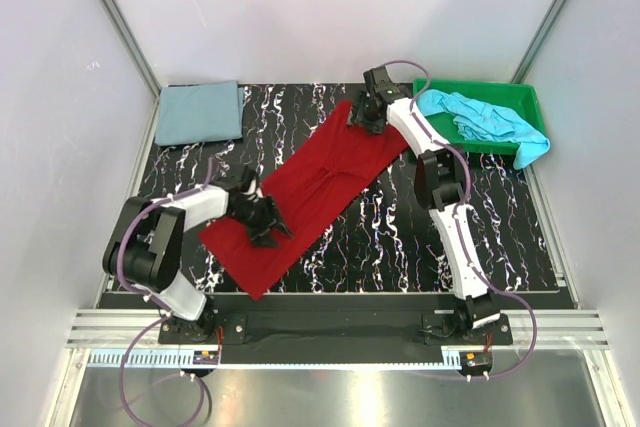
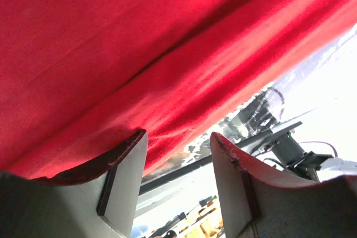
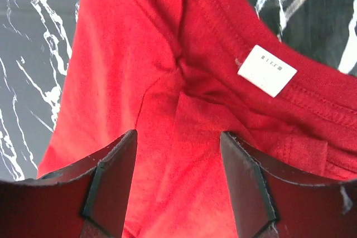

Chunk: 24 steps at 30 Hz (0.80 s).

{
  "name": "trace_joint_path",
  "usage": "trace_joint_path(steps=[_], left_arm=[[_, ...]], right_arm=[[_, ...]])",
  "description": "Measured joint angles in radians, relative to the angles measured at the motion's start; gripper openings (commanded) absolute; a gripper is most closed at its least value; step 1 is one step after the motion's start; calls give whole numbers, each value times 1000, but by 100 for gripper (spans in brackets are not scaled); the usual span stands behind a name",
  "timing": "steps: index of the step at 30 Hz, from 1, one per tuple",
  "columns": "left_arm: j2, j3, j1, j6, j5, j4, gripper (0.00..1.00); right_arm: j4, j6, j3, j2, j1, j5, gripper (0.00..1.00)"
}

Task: Fold and stack the t-shirts
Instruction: Fold the tshirt

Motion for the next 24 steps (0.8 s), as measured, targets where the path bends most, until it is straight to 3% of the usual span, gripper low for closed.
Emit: trace_joint_path(steps=[6,13,19,24], left_arm=[[13,-10,-184,-144,14,135,60],[55,69,-417,-219,1,202,64],[-80,123,-441,-180,-41,111,75],[-175,239,-407,-39,-113,-34,80]], right_arm=[[-4,-38,225,137,0,-6,68],[24,-90,247,156,0,-24,68],[-3,-128,126,64,7,11,76],[-126,-130,109,-19,21,62,81]])
